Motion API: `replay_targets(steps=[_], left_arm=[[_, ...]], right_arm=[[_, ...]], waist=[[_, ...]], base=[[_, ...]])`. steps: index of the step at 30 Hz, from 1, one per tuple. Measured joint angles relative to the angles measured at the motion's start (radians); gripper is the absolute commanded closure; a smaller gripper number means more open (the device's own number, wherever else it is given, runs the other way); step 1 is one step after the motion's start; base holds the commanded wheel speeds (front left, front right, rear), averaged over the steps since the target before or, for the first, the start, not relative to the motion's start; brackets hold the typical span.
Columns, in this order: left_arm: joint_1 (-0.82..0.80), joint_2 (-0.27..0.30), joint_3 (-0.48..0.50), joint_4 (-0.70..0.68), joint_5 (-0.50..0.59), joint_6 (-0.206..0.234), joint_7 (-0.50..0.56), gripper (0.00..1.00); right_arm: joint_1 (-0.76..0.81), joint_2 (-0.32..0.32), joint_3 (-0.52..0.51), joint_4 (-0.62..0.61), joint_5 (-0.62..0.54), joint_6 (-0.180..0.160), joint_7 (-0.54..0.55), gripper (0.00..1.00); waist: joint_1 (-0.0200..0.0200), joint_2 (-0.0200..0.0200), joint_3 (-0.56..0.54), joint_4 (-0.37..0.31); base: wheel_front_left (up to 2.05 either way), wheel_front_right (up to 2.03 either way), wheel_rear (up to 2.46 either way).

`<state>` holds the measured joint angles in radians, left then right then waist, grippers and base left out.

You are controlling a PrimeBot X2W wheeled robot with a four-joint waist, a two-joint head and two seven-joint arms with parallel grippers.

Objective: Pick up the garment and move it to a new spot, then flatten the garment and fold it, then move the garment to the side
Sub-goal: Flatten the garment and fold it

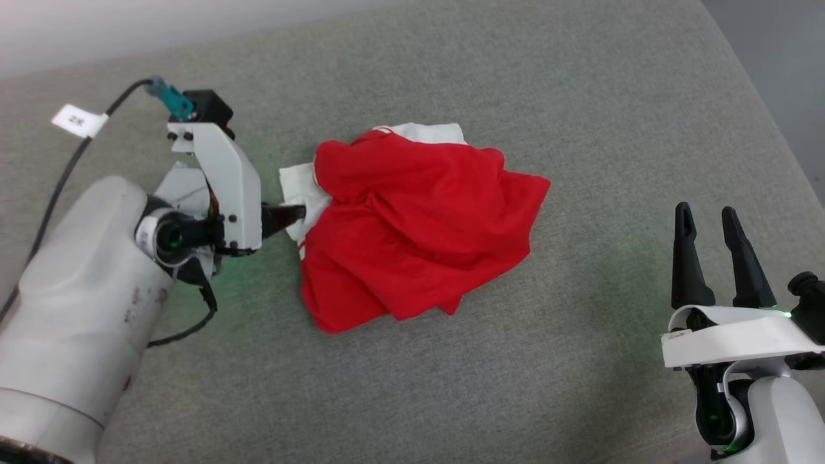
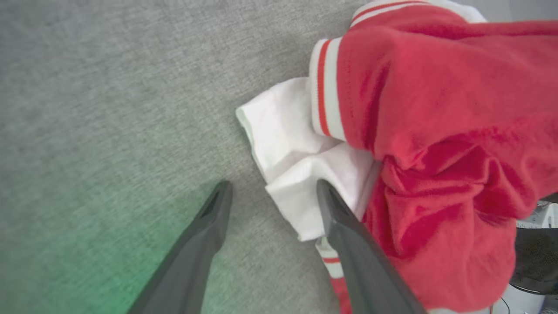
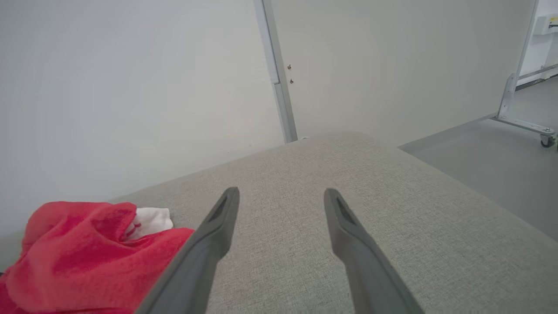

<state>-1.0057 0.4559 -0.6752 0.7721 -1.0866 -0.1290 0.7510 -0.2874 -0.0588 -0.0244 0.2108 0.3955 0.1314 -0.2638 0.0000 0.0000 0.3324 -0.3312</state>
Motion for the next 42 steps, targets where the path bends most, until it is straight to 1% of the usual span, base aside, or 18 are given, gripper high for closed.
replay_targets(steps=[2, 3, 4, 5, 6, 7, 10, 14, 19, 24, 27, 30, 31, 35, 38, 40, 41, 42], left_arm=[[-0.004, -0.001, -0.003, -0.004, -0.024, 0.0, 0.007, 0.0], [-0.005, 0.002, -0.007, -0.01, -0.03, 0.0, 0.007, 0.08], [-0.005, 0.003, -0.007, -0.013, -0.039, 0.0, 0.006, 0.41], [-0.006, 0.003, -0.002, -0.012, -0.056, 0.0, 0.006, 0.6], [-0.006, 0.003, 0.0, -0.011, -0.072, 0.0, 0.006, 0.95], [-0.006, 0.002, -0.002, -0.012, -0.082, 0.0, 0.007, 1.0], [-0.006, 0.001, -0.019, -0.02, -0.088, 0.0, 0.002, 1.0], [-0.011, 0.016, -0.025, -0.025, -0.091, 0.0, -0.058, 1.0], [-0.036, 0.113, -0.021, -0.026, -0.052, 0.0, -0.149, 1.0], [-0.021, 0.207, -0.004, -0.017, -0.051, 0.0, -0.175, 1.0], [0.004, 0.266, -0.017, -0.004, -0.02, 0.026, -0.174, 1.0], [0.034, 0.304, -0.034, 0.016, 0.007, 0.065, -0.17, 1.0], [0.043, 0.31, -0.035, 0.027, 0.011, 0.084, -0.169, 1.0], [0.079, 0.322, -0.056, 0.068, 0.036, 0.126, -0.175, 1.0], [0.092, 0.311, -0.054, 0.084, 0.034, 0.129, -0.199, 1.0], [0.096, 0.289, -0.039, 0.085, 0.015, 0.112, -0.226, 1.0], [0.099, 0.275, -0.033, 0.084, 0.011, 0.109, -0.252, 0.9], [0.101, 0.265, -0.031, 0.084, 0.012, 0.102, -0.282, 0.62]], right_arm=[[0.0, 0.001, -0.003, 0.0, 0.0, 0.0, 0.0, 0.0], [0.0, 0.001, -0.005, 0.0, 0.0, 0.0, 0.0, 0.0], [-0.001, 0.002, -0.006, 0.0, 0.0, 0.0, 0.0, 0.0], [-0.003, 0.003, -0.008, 0.0, 0.0, 0.0, 0.0, 0.0], [-0.005, 0.003, -0.011, 0.0, 0.0, 0.0, 0.0, 0.0], [-0.007, 0.003, -0.015, 0.0, 0.0, 0.0, 0.0, 0.0], [-0.009, 0.004, -0.022, -0.001, -0.005, 0.0, 0.0, 0.0], [-0.009, 0.005, -0.028, -0.001, -0.012, 0.0, 0.0, 0.0], [-0.008, 0.005, -0.025, 0.001, -0.021, 0.0, 0.0, 0.0], [0.005, 0.002, -0.028, 0.002, -0.025, 0.0, 0.0, 0.0], [0.013, 0.001, -0.028, 0.003, -0.025, 0.0, 0.0, 0.0], [0.016, 0.0, -0.029, 0.001, -0.025, 0.0, 0.0, 0.0], [0.017, -0.001, -0.029, 0.001, -0.025, 0.0, 0.0, 0.0], [0.018, -0.006, -0.034, -0.001, -0.024, 0.0, 0.0, 0.0], [0.027, -0.018, -0.04, -0.003, -0.025, 0.0, 0.0, 0.0], [0.029, -0.033, -0.04, -0.003, -0.028, 0.0, 0.0, 0.0], [0.028, -0.042, -0.038, -0.003, -0.029, 0.0, 0.0, 0.0], [0.028, -0.051, -0.035, -0.002, -0.03, 0.0, 0.0, 0.0]], waist=[[0.0, 0.0, 0.013, -0.008], [0.0, 0.0, 0.019, -0.011], [0.0, 0.0, 0.024, -0.013], [0.0, 0.0, 0.028, -0.014], [0.0, 0.0, 0.031, -0.014], [0.0, 0.0, 0.032, -0.013], [0.0, 0.0, 0.03, -0.002], [0.0, 0.0, 0.02, 0.023], [0.0, 0.0, -0.004, 0.055], [0.0001, 0.0, -0.036, 0.077], [0.0, 0.0, -0.05, 0.086], [0.0, 0.0, -0.054, 0.09], [0.0, 0.0, -0.053, 0.089], [0.0, 0.0, -0.047, 0.085], [0.0, 0.0, -0.046, 0.091], [0.0, 0.0, -0.048, 0.1], [0.0, 0.0, -0.049, 0.106], [0.0001, 0.0, -0.05, 0.113]], base=[[0.0, 0.0, 0.0], [0.0, 0.0, 0.0], [0.0, 0.0, 0.0], [0.0, 0.0, 0.0], [0.0, 0.0, 0.0], [0.0, 0.0, 0.0], [0.0, 0.0, 0.0], [0.0, 0.0, 0.0], [0.0, 0.0, 0.0], [0.0, 0.0, 0.0], [0.0, 0.0, 0.0], [0.0, 0.0, 0.0], [0.0, 0.0, 0.0], [0.0, 0.0, 0.0], [0.0, 0.0, 0.0], [0.0, 0.0, 0.0], [0.0, 0.0, 0.0], [0.0, 0.0, 0.0]])
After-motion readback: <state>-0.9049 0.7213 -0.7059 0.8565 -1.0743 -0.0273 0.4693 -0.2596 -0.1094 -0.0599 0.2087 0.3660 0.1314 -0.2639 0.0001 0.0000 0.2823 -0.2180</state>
